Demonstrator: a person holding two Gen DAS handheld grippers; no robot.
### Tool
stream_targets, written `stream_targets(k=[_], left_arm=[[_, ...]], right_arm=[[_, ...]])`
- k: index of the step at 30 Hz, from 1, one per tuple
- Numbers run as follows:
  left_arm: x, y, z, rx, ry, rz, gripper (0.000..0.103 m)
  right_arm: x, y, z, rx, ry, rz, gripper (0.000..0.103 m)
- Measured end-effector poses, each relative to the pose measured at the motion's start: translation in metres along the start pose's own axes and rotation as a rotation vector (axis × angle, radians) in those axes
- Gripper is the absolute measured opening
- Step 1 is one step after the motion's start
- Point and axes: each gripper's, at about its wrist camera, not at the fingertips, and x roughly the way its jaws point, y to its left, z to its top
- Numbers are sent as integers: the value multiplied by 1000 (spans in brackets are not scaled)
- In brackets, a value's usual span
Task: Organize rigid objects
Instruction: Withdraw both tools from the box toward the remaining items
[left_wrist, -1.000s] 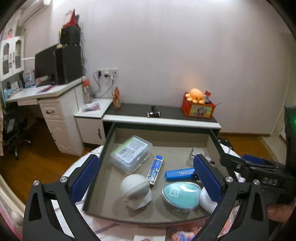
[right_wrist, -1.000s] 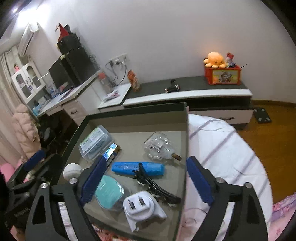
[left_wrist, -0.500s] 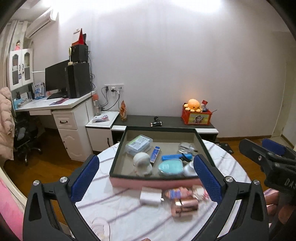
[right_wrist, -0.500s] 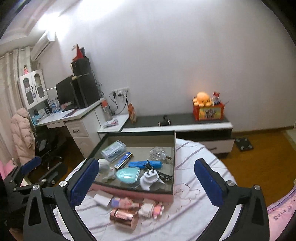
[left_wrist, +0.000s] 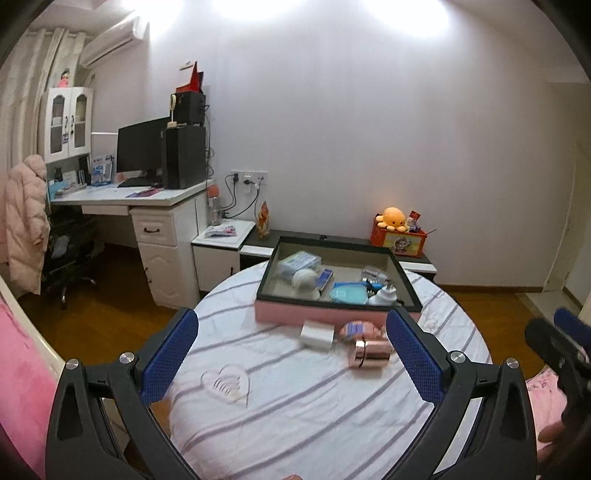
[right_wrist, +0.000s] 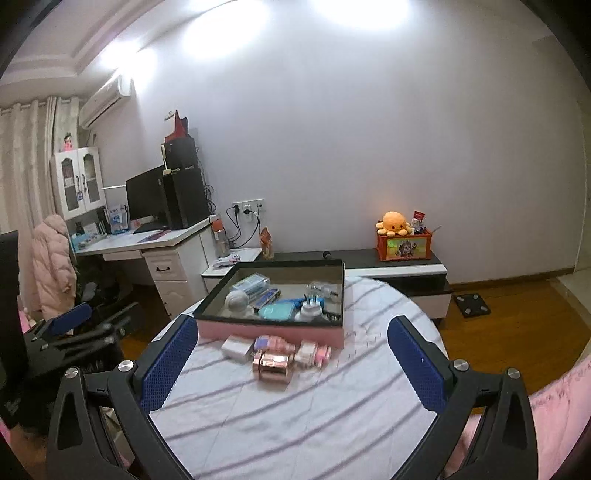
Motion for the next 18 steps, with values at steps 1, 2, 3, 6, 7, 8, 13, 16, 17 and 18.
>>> stream_targets(k=[1,2,3,6,7,8,13,16,17,18], left_arm=[[-4,3,-3,-1,1,14,103],[-6,4,-6,-3,4,22,103],[-7,5,-8,-7,8,27,103],[-10,6,-16,-9,15,26,103],[-10,5,-18,0,19,30,103],[-10,5,-18,5,22,33,103],[-9,9,-20,-8,28,36,103],[-8,9,-21,-8,30,36,103],[-8,9,-21,-8,31,36,103],[-7,8,-21,-8,32,37,103]], right_arm=[[-4,1,-7,-3,8,-2,103],[-7,0,-13,-6,18,-8,103],[-8,0,-17,-7,25,-13,103],[-4,0,-23,-13,42,-27,103],[-3,-1,-24,-8,46,-25,103],[-2,-1,-24,-2,49,-21,103],[-1,2,-27,-12,59,-19,103],[0,2,-29,-14,67,-20,103],[0,2,-29,-15,68,-19,103],[0,2,-30,-15,69,-18,103]])
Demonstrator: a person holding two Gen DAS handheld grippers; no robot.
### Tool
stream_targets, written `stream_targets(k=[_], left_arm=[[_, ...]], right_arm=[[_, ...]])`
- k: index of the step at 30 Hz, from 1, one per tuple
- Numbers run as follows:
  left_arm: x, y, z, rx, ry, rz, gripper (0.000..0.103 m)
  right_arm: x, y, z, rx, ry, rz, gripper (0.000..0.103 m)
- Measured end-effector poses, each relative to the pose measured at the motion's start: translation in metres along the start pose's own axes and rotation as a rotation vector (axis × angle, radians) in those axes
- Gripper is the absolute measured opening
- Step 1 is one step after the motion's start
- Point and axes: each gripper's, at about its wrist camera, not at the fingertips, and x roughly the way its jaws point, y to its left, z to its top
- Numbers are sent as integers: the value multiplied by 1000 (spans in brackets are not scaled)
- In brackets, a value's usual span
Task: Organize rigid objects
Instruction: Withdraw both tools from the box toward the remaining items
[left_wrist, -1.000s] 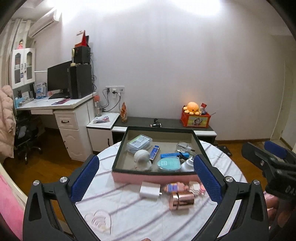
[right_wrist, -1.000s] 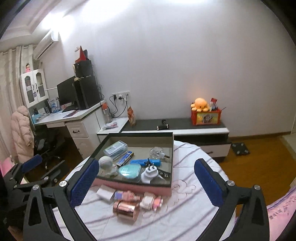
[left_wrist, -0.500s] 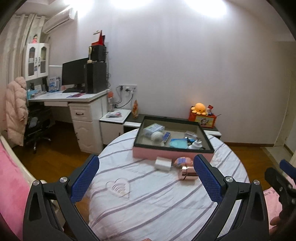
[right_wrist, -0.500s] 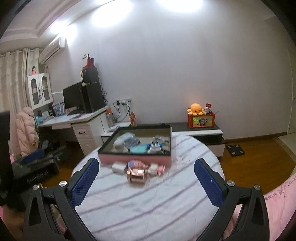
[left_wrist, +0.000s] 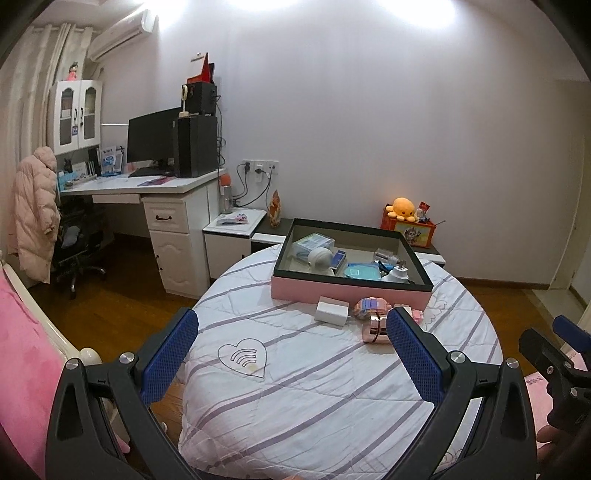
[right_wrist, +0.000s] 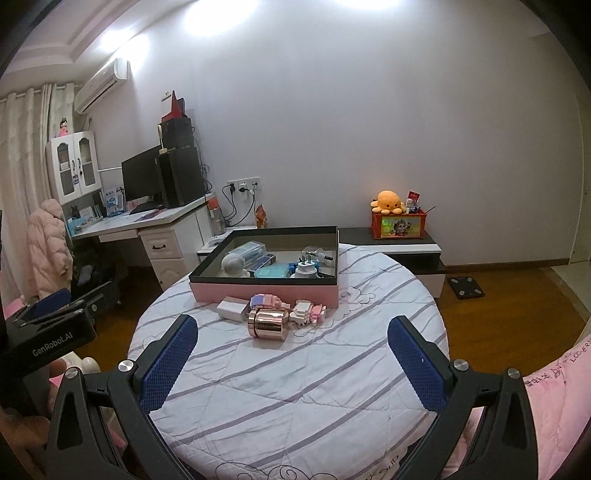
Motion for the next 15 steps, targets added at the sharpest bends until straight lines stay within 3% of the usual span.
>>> stream_targets(k=[15], left_arm=[[11,2,-10,-1,25,0,103]], right_arm=[[10,-1,-5,-5,29,-6,103]])
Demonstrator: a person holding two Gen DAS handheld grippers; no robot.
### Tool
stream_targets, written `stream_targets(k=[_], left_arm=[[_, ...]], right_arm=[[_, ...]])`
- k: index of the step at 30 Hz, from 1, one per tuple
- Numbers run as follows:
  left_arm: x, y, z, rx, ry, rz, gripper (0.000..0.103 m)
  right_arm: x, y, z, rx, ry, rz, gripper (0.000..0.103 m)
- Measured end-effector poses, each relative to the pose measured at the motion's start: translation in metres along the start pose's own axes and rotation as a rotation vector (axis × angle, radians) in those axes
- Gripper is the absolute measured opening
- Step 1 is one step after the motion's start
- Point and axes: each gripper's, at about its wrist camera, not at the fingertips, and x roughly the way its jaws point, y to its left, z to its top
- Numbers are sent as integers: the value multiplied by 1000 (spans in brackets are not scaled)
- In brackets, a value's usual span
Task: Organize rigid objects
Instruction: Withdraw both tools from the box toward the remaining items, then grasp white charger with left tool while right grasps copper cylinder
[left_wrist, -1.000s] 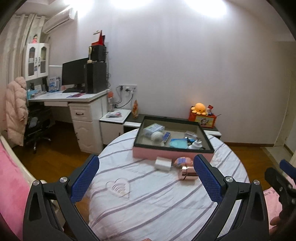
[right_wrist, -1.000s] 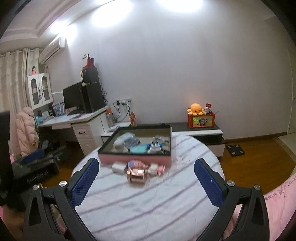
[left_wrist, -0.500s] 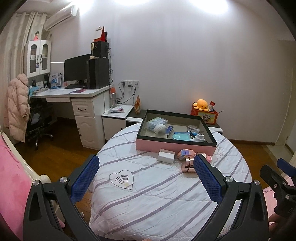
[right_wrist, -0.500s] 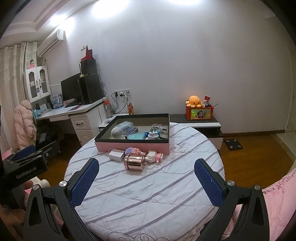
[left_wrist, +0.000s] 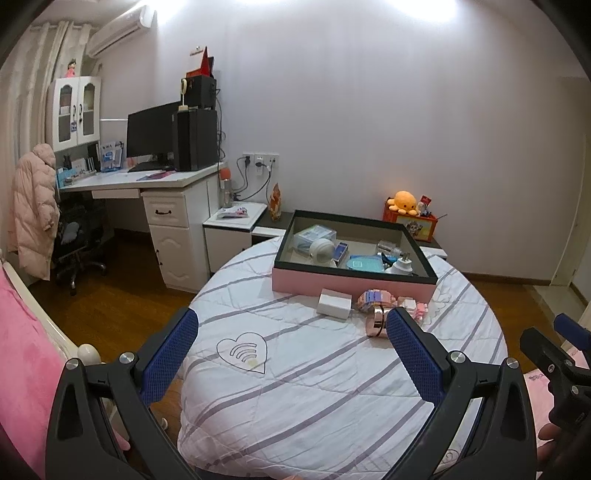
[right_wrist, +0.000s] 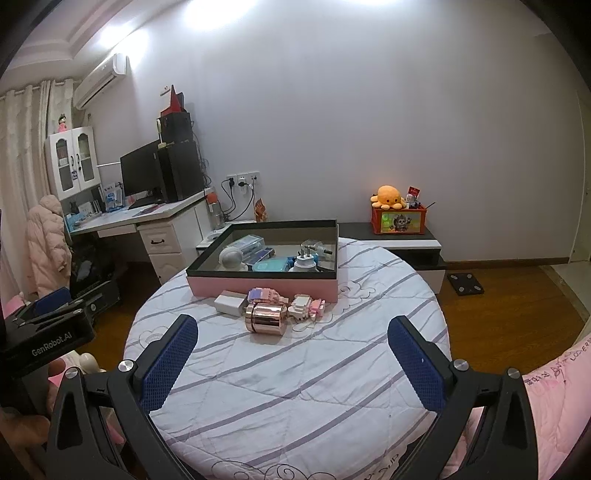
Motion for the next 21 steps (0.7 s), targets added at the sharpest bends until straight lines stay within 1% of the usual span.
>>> stream_targets(k=[4,6,12,13,18,21], left_arm=[[20,0,-7,12,34,-5,103],[35,-3,-9,25,56,-6,103],[102,-8,-17,65,147,0,103],[117,-11,-18,80,173,0,103],[167,-25,-20,148,239,-62,103],[194,-38,-20,208,271,-73,103]], right_arm=[[16,-4,-4,-8,32,-1,103],[31,-7,-8,-11,68,-8,103],[83,-15,-17,-3,166,-7,103],[92,-15,-18,-3,182,-7,103],[131,-5,-19,-18,236,6,103],[152,2,-18,-30,267,7,103]])
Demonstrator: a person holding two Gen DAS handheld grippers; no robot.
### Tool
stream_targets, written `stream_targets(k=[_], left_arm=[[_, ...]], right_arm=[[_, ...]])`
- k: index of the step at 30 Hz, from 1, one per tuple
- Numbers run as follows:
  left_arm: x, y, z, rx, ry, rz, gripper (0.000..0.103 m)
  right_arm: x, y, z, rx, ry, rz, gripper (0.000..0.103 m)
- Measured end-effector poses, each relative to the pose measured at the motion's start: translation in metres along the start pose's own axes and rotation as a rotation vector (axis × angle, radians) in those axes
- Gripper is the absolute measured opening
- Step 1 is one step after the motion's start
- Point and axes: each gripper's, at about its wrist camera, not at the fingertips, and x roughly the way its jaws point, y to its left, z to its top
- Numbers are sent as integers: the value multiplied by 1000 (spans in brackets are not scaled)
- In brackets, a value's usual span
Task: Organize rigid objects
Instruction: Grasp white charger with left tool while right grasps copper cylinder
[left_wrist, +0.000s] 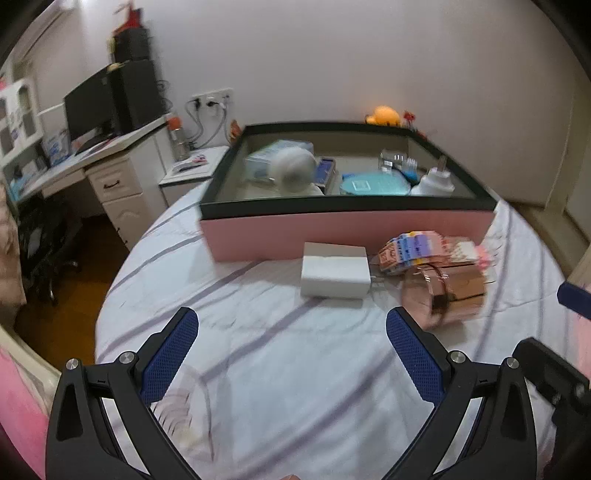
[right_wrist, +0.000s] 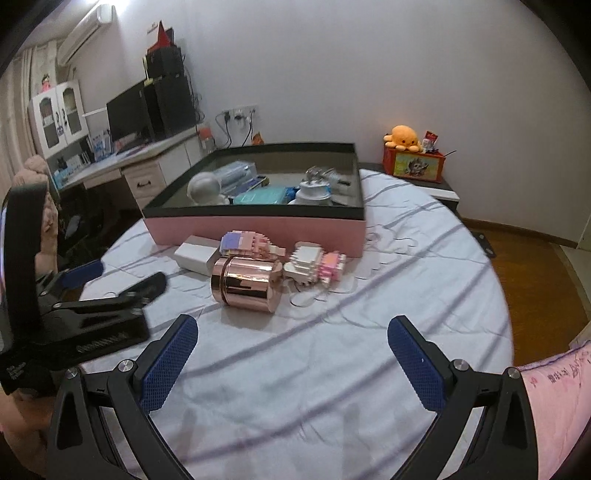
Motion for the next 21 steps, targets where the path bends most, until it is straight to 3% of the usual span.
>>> stream_targets(k=[5,11,14,16,17,21], left_arm=[[33,-4,16,30,61,-41,103],[60,1,28,-25,127,-100,101],[62,5,26,-43,137,-127,90],[60,5,24,-40,129,-136,78],[57,6,24,-41,124,-127,66],[53,16,21,-81,115,-144,64]], right_arm=[[24,-6,7,75,25,17,103],[32,-18,7,123,36,28,103],[36,-19,5,126,47,27,103],[38,-16,7,118,53,32,103],[39,-14,8,114,53,33,103],[45,0,14,80,57,41,103]])
